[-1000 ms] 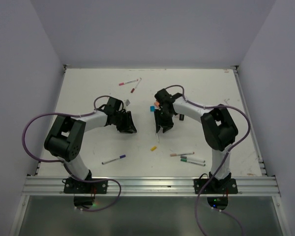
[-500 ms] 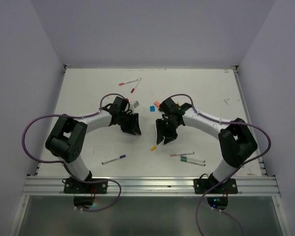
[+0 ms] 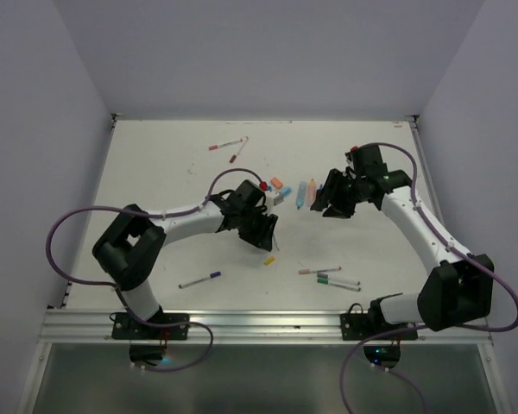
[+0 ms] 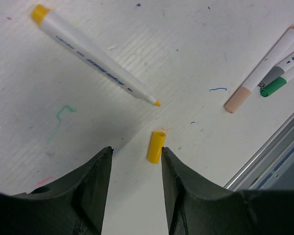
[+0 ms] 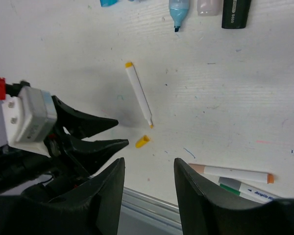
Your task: Open the pen caps
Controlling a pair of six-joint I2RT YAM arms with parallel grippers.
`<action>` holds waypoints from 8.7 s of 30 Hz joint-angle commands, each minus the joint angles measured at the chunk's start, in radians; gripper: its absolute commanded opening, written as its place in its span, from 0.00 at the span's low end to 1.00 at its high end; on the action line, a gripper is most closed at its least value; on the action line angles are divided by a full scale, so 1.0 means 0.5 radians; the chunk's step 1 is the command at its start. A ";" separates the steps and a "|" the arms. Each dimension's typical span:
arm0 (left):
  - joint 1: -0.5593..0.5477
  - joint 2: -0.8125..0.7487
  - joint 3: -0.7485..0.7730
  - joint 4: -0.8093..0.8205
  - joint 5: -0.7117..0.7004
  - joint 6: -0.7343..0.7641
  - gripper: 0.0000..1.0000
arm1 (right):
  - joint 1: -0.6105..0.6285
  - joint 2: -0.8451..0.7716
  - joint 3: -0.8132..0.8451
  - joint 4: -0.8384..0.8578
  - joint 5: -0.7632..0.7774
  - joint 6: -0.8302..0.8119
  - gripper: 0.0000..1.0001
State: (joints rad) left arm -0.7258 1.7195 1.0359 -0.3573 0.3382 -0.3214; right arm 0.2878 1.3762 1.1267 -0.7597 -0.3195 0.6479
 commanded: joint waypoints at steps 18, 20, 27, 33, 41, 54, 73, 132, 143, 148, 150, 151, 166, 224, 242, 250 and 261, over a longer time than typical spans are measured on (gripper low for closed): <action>-0.331 0.242 0.082 -0.101 -0.403 0.112 0.42 | -0.364 -0.215 -0.023 -0.140 -0.251 -0.053 0.49; -0.346 0.230 0.054 -0.105 -0.422 0.118 0.42 | -0.367 -0.215 -0.020 -0.140 -0.251 -0.053 0.49; -0.389 0.249 -0.019 -0.154 -0.541 0.127 0.40 | -0.370 -0.224 -0.014 -0.143 -0.248 -0.053 0.49; -0.405 0.252 -0.123 -0.154 -0.557 0.051 0.33 | -0.370 -0.230 -0.017 -0.159 -0.232 -0.072 0.49; -0.414 0.264 -0.185 -0.154 -0.538 0.005 0.32 | -0.373 -0.243 -0.038 -0.174 -0.220 -0.099 0.49; -0.497 0.240 -0.308 -0.129 -0.504 -0.170 0.32 | -0.373 -0.267 -0.097 -0.183 -0.223 -0.130 0.49; -0.515 0.218 -0.516 -0.135 -0.734 -0.293 0.45 | -0.376 -0.273 -0.127 -0.186 -0.232 -0.173 0.49; 0.267 0.528 -0.262 -0.120 -0.618 -0.232 0.00 | -0.385 -0.240 -0.084 -0.186 -0.235 -0.185 0.49; 0.316 0.479 -0.105 -0.206 -0.780 -0.271 0.00 | -0.388 -0.224 -0.084 -0.189 -0.238 -0.204 0.49; 0.365 0.445 -0.099 -0.206 -0.811 -0.278 0.00 | -0.389 -0.240 -0.109 -0.186 -0.242 -0.210 0.49; 0.369 0.454 -0.090 -0.215 -0.805 -0.281 0.00 | -0.389 -0.240 -0.118 -0.186 -0.245 -0.216 0.49; 0.369 0.457 -0.090 -0.218 -0.805 -0.290 0.00 | -0.389 -0.246 -0.115 -0.186 -0.245 -0.216 0.49; 0.378 0.276 -0.216 -0.175 -0.802 -0.311 0.31 | -0.389 -0.224 -0.118 -0.162 -0.278 -0.219 0.49; 0.801 1.393 1.889 -0.019 -0.652 0.658 0.63 | -0.296 0.052 -0.029 -0.100 -0.343 -0.152 0.49; 0.749 1.507 1.859 -0.071 -0.719 0.667 0.09 | -0.296 0.082 0.048 -0.122 -0.340 -0.167 0.49; 0.682 1.271 1.616 0.000 -0.719 0.658 0.00 | -0.290 0.055 0.044 -0.122 -0.334 -0.164 0.49; 0.541 0.394 1.073 -0.025 -0.480 0.257 0.00 | -0.202 0.122 0.253 -0.027 -0.370 -0.130 0.47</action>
State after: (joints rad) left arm -0.4484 2.1136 1.6215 -0.3653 0.0193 -0.1139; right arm 0.1684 1.4334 1.1671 -0.8143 -0.4870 0.5640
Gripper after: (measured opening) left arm 0.037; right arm 0.463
